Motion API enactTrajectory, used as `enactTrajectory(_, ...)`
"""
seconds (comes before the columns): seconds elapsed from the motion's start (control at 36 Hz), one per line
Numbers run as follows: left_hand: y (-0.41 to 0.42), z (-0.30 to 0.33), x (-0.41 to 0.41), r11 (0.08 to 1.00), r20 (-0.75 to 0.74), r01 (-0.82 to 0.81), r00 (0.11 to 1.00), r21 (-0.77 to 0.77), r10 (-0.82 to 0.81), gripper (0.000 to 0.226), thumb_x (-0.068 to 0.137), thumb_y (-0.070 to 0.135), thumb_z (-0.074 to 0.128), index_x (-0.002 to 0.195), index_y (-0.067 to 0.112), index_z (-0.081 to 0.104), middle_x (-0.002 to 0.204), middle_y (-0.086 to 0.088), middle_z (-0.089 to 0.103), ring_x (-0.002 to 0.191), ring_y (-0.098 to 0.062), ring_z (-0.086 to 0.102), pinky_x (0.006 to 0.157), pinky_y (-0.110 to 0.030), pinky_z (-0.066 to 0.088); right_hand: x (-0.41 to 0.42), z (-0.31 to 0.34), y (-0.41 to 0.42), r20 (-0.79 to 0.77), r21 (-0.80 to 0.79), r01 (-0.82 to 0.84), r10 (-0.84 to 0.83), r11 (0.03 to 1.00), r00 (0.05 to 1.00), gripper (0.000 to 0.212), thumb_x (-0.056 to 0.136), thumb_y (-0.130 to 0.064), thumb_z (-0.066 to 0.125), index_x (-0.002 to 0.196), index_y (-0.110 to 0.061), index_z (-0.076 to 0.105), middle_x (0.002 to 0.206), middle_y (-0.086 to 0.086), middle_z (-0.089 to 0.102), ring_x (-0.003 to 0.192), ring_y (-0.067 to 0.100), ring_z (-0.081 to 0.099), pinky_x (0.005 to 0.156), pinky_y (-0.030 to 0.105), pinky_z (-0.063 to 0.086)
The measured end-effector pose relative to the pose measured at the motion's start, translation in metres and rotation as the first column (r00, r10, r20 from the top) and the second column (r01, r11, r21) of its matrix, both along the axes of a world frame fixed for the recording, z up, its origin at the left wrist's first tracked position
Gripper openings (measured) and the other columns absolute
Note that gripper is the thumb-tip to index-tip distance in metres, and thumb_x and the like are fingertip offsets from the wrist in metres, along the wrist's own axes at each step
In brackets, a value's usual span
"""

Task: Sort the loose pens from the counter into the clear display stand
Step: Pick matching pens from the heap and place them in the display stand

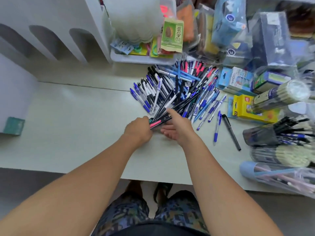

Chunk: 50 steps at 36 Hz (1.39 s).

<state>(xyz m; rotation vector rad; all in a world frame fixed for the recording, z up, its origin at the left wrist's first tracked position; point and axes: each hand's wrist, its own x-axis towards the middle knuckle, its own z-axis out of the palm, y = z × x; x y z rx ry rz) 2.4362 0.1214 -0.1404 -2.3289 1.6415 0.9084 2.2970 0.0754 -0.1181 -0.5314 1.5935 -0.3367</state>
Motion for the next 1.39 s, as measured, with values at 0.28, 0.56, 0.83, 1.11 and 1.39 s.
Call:
enactTrajectory(0.28, 0.051, 0.007, 0.020, 1.000, -0.141, -0.025, 0.990, 0.001, 0.025, 0.003, 0.096, 0.015, 0.045, 0.095, 0.013, 0.046, 0.085, -0.007, 0.054, 0.075, -0.030, 0.053, 0.060, -0.036, 0.034, 0.009, -0.009, -0.034, -0.198, -0.122, -0.109, 0.083, 0.987, 0.977, 0.040, 0.093, -0.038, 0.071, 0.078, -0.001, 0.067, 0.067, 0.011, 0.069, 0.041, 0.015, 0.049, 0.041, 0.025, 0.036)
enactTrajectory(0.56, 0.070, 0.031, 0.035, 0.786, -0.644, -0.515, 0.481, 0.341, 0.595, 0.021, 0.101, 0.033, 0.058, 0.090, 0.017, 0.050, 0.058, 0.003, 0.036, 0.045, -0.012, 0.027, 0.041, -0.022, 0.024, -0.005, -0.007, -0.022, -0.262, -0.260, -0.313, 0.245, 0.914, 0.933, 0.036, 0.099, -0.020, 0.058, 0.067, -0.004, 0.058, 0.063, 0.013, 0.066, 0.047, 0.020, 0.054, 0.048, 0.029, 0.041)
enactTrajectory(0.83, 0.044, 0.023, -0.004, 0.632, -0.801, -0.699, 0.142, 0.335, 0.581, 0.022, 0.107, 0.018, 0.047, 0.106, 0.003, 0.063, 0.101, -0.016, 0.074, 0.098, -0.026, 0.073, 0.090, -0.035, 0.059, -0.034, 0.002, -0.010, -0.171, -0.292, -0.408, 0.372, 0.865, 0.912, 0.031, 0.099, -0.019, 0.062, 0.073, -0.010, 0.048, 0.061, 0.012, 0.058, 0.042, 0.017, 0.045, 0.042, 0.024, 0.034)
enactTrajectory(1.11, 0.065, 0.044, -0.004, 0.733, -0.841, -0.574, 0.134, 0.365, 0.524, 0.027, 0.110, 0.020, 0.039, 0.105, 0.009, 0.063, 0.082, -0.010, 0.067, 0.071, -0.022, 0.068, 0.072, -0.032, 0.061, 0.018, 0.019, 0.015, 0.017, -0.340, -0.578, 0.619, 0.742, 0.785, 0.021, 0.100, -0.013, 0.059, 0.079, -0.008, 0.057, 0.058, 0.006, 0.054, 0.042, 0.013, 0.042, 0.039, 0.021, 0.029)
enactTrajectory(1.39, 0.126, 0.080, 0.091, 0.771, -0.906, -0.529, 0.011, 0.354, 0.423, 0.020, 0.104, 0.029, 0.055, 0.091, 0.017, 0.047, 0.066, 0.005, 0.034, 0.055, -0.011, 0.018, 0.045, -0.020, 0.021, 0.114, 0.076, 0.050, -0.014, -0.575, -0.545, 0.658, 0.611, 0.753, 0.041, 0.094, -0.006, 0.064, 0.129, -0.025, 0.056, 0.103, 0.006, 0.064, 0.077, 0.012, 0.060, 0.061, 0.027, 0.047)
